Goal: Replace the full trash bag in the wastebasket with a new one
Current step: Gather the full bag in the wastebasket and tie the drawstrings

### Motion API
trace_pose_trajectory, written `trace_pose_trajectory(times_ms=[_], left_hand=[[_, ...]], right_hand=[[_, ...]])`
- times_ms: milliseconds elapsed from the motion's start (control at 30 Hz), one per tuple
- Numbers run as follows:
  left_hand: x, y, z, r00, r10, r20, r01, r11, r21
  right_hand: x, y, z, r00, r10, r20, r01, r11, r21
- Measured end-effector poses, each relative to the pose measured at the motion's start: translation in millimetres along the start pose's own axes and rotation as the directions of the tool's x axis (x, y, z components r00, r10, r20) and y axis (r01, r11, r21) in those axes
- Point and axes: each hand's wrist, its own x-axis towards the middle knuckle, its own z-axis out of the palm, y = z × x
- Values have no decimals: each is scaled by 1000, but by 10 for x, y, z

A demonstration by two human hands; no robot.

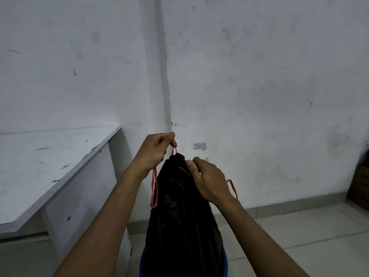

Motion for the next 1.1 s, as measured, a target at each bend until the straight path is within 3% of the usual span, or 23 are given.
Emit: trace_pose_trajectory(times_ms=[67,167,233,333,433,567,767,967,1100], left_hand=[[1,-15,-20,999,-26,-44,25,999,-21],[10,-41,-60,992,-87,-92,80,994,-78],[14,-41,-71,989,-111,-101,101,990,-94],[17,-37,-65,989,-118,-88,107,987,-118],[15,-30,-27,993,-99,-62,91,988,-122],[28,29,75,999,-43,3,43,990,-131],[-31,175,315,995,-31,93,45,987,-155],[-66,149,280,984,-2,177,46,969,-241],[-88,142,231,983,37,182,-1,981,-195]], right_hand=[[21,26,-115,998,-54,16,56,988,-144],[58,111,-290,984,-77,161,105,980,-172],[60,131,-399,959,-90,267,129,983,-131],[79,123,-548,932,-83,352,61,995,75],[171,113,-672,945,-105,309,27,969,246],[397,-64,-848,963,-127,238,37,937,348],[717,-336,-978,949,-225,222,148,937,316],[803,-242,-894,969,-90,229,-20,899,437],[740,-229,-690,946,-3,323,-209,758,618]])
